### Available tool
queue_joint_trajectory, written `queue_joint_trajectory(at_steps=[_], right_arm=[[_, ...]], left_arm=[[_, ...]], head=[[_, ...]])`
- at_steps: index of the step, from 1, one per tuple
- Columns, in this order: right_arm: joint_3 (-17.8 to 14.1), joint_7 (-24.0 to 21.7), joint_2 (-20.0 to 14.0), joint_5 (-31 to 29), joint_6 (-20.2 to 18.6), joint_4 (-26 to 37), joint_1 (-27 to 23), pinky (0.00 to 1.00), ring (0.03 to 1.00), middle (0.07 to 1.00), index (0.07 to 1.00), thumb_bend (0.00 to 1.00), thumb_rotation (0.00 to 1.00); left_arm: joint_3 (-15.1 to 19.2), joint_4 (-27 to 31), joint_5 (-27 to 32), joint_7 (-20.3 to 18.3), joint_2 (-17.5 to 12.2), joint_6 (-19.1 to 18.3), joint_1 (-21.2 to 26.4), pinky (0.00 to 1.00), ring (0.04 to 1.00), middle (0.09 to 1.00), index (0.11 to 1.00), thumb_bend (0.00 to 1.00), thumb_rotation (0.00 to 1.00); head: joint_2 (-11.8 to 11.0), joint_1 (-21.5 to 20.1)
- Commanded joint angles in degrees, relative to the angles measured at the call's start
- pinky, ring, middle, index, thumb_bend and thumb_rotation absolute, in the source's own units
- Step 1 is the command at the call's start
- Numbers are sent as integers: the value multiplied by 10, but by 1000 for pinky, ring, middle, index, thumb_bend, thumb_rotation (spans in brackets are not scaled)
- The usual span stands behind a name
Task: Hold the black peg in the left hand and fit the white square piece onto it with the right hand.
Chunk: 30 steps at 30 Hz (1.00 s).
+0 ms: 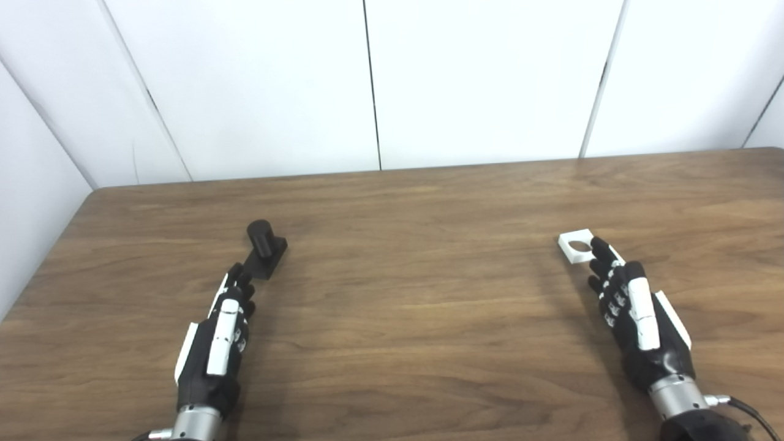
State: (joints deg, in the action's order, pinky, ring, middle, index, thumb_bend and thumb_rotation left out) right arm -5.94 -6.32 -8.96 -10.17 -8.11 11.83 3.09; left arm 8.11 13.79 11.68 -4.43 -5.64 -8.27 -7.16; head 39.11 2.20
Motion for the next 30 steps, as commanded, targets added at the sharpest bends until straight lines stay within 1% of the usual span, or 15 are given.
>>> queue_joint_trajectory(at_steps=[1,3,5,8,11,15,17,21,22,23,25,26,28,29,30], right_arm=[[2,0,3,-2,4,15,-1,1000,1000,994,947,652,1000],[1,-1,3,-5,5,14,-1,1000,1000,991,948,649,1000],[0,-3,2,-8,7,13,0,1000,1000,991,946,643,1000],[-2,-7,-1,-15,8,14,2,1000,1000,999,956,634,1000],[-2,-7,-3,-14,10,11,2,1000,1000,999,955,645,1000],[1,-7,-6,-7,13,8,2,1000,1000,999,951,648,1000],[2,-6,-4,-8,12,8,2,1000,1000,996,948,646,1000],[2,-3,0,-8,12,8,1,1000,1000,986,944,655,1000],[2,-2,0,-6,12,9,1,1000,1000,990,944,661,1000],[2,-2,0,-5,11,9,1,1000,1000,990,944,661,1000],[2,-2,-1,-6,12,8,0,1000,1000,993,950,663,1000],[2,-2,-1,-6,12,8,0,1000,1000,992,951,663,1000],[2,-2,-1,-6,11,8,-1,1000,1000,992,951,667,1000],[1,-2,-1,-6,11,7,-1,1000,1000,993,952,669,1000],[1,-2,-1,-7,11,7,-2,1000,1000,994,952,670,1000]], left_arm=[[-3,21,-4,1,-3,2,1,1000,1000,1000,1000,475,836],[-4,20,-5,2,-3,2,0,1000,1000,1000,1000,484,823],[-5,21,-7,4,-1,1,0,1000,1000,1000,1000,501,792],[-6,19,-5,4,1,3,1,1000,1000,1000,1000,526,734],[-8,19,-5,5,3,3,0,1000,1000,1000,1000,535,712],[-7,27,-7,14,8,-5,-1,1000,1000,1000,999,509,723],[-10,29,-10,15,5,-6,-2,1000,1000,1000,999,509,727],[-14,28,-27,24,2,-9,-1,1000,1000,1000,993,533,676],[-12,27,-28,27,4,-8,-1,1000,1000,1000,991,537,617],[-11,26,-29,30,6,-6,0,1000,1000,1000,991,538,609],[-11,22,-49,41,8,-1,3,1000,1000,994,975,569,552],[-13,21,-64,47,8,0,5,1000,1000,990,969,578,546],[-20,23,-120,70,5,-1,8,970,971,962,938,585,550],[-26,28,-163,88,6,-10,12,958,960,953,929,578,538],[-30,33,-197,102,8,-16,16,944,948,945,921,563,503]], head=[[1,0],[1,9],[2,25],[2,35],[3,35],[4,33],[4,31],[2,27],[2,27],[2,27],[1,25],[1,24],[0,24],[0,24],[0,24]])
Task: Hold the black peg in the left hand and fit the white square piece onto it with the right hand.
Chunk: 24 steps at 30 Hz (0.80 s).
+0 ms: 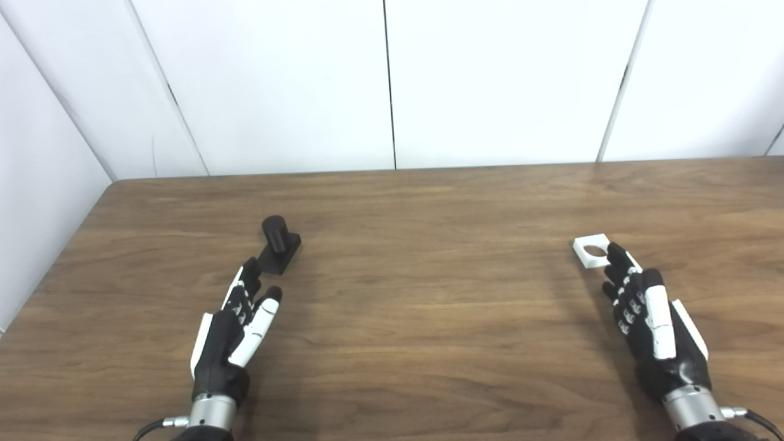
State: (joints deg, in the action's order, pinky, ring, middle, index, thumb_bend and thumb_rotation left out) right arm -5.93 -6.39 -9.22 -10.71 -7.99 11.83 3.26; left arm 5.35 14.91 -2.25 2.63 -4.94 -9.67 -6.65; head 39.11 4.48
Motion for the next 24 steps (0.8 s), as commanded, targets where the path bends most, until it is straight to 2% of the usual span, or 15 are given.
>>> queue_joint_trajectory(at_steps=[1,5,7,10,13,17,24], right_arm=[[1,-1,2,-1,10,6,-4,1000,1000,995,953,670,1000],[0,-2,1,-2,9,7,-4,1000,1000,998,957,671,1000],[1,-3,1,-2,10,6,-3,1000,1000,1000,958,667,1000],[2,-2,2,2,14,4,-1,1000,1000,994,949,662,1000],[4,-3,2,3,16,4,0,1000,1000,995,951,642,1000],[3,1,5,4,15,5,1,1000,1000,988,946,624,1000],[3,-2,4,0,14,2,-1,1000,1000,995,949,623,1000]], left_arm=[[-6,25,-82,41,1,-7,16,939,946,945,919,557,469],[-21,37,-204,80,3,-43,40,924,934,929,897,626,398],[-25,39,-251,94,4,-60,56,885,908,913,887,675,332],[-31,26,-302,108,-6,-59,77,809,872,897,881,754,229],[-35,16,-334,115,-14,-54,90,836,898,910,876,785,200],[-40,1,-371,124,-23,-61,106,867,941,919,876,801,230],[-56,-28,-447,88,-47,-134,143,871,984,933,855,818,356]], head=[[-1,0],[0,1],[-4,0],[-4,-2],[-4,-3],[-4,-3],[-5,-6]])
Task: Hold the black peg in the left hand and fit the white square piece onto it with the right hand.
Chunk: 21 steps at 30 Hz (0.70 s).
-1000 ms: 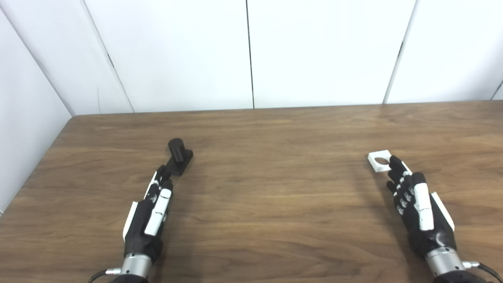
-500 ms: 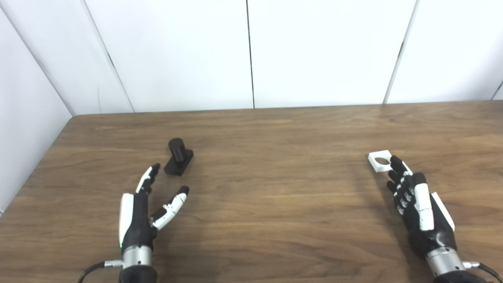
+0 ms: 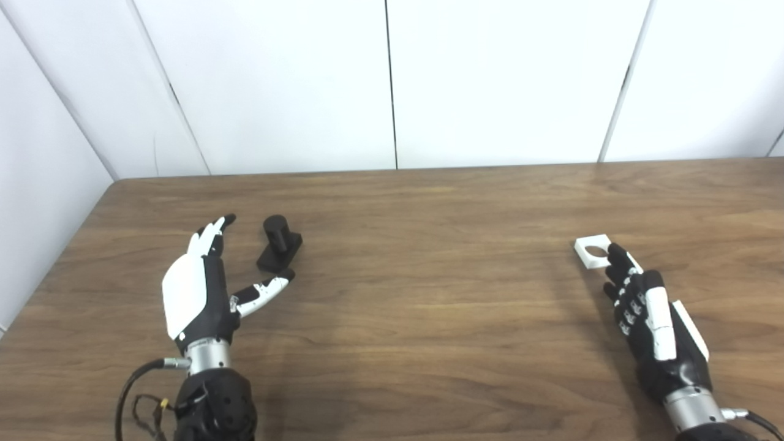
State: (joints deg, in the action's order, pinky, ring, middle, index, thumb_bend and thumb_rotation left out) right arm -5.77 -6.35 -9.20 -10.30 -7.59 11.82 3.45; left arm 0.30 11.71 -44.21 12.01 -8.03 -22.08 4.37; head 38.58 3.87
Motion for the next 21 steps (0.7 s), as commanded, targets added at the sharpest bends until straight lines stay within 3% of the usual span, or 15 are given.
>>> queue_joint_trajectory(at_steps=[1,6,21], right_arm=[[2,-3,4,-5,11,1,-4,1000,1000,995,950,624,1000],[1,-2,5,-8,12,0,-4,1000,1000,989,943,622,1000],[2,-4,1,-5,14,4,-1,1000,1000,992,949,620,1000]], left_arm=[[-9,-2,-38,-13,-20,-22,39,885,990,939,856,816,376],[-18,-36,-71,-30,-31,-47,62,993,990,940,819,814,415],[-25,-141,-90,-24,-32,-48,113,1000,999,935,729,794,432]], head=[[1,0],[0,0],[0,-3]])
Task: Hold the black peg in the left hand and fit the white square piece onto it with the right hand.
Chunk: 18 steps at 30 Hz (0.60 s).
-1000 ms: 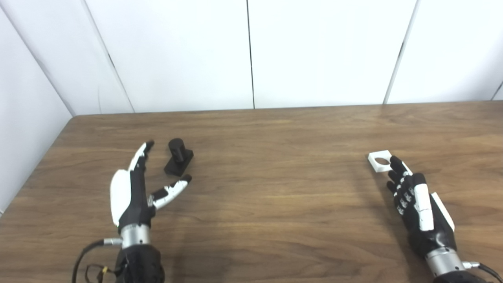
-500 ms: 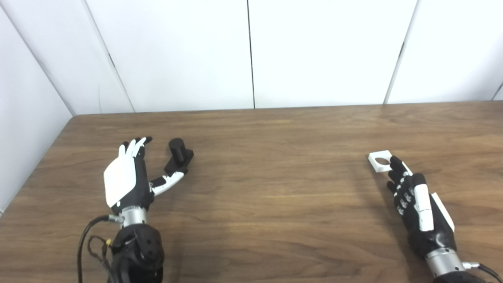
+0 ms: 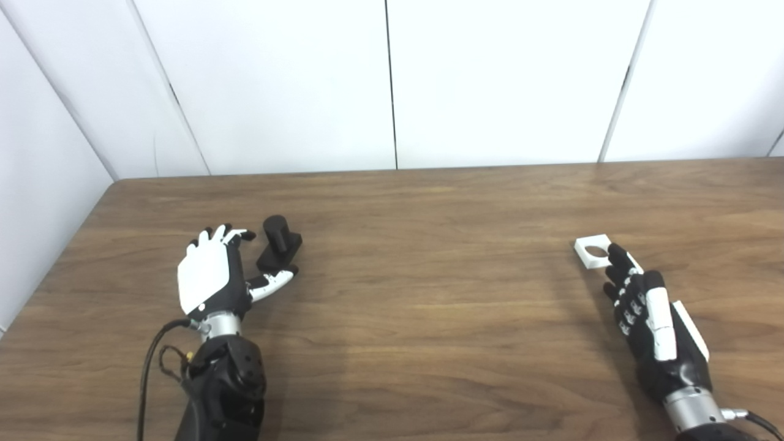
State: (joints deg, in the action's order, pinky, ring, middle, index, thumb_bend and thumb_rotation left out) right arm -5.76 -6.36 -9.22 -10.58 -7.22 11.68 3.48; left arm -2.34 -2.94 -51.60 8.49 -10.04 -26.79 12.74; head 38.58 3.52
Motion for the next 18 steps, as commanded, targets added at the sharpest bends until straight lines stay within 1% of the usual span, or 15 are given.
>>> queue_joint_trajectory(at_steps=[1,8,12,18], right_arm=[[2,-4,0,-2,9,6,-1,1000,1000,993,949,620,1000],[3,-2,1,2,8,8,0,1000,1000,991,945,625,1000],[3,-3,-1,4,10,6,0,1000,1000,993,944,635,1000],[3,0,3,6,9,8,2,1000,1000,989,945,619,1000]], left_arm=[[2,-1,-16,13,-11,-1,33,1000,1000,934,726,795,431],[-5,-33,-5,29,-14,1,49,1000,992,925,701,804,411],[-8,-52,6,46,-17,13,56,1000,985,918,694,808,380],[-13,-88,19,63,-25,22,70,1000,984,914,688,800,364]], head=[[1,1],[-1,-1],[-1,-1],[0,-4]])
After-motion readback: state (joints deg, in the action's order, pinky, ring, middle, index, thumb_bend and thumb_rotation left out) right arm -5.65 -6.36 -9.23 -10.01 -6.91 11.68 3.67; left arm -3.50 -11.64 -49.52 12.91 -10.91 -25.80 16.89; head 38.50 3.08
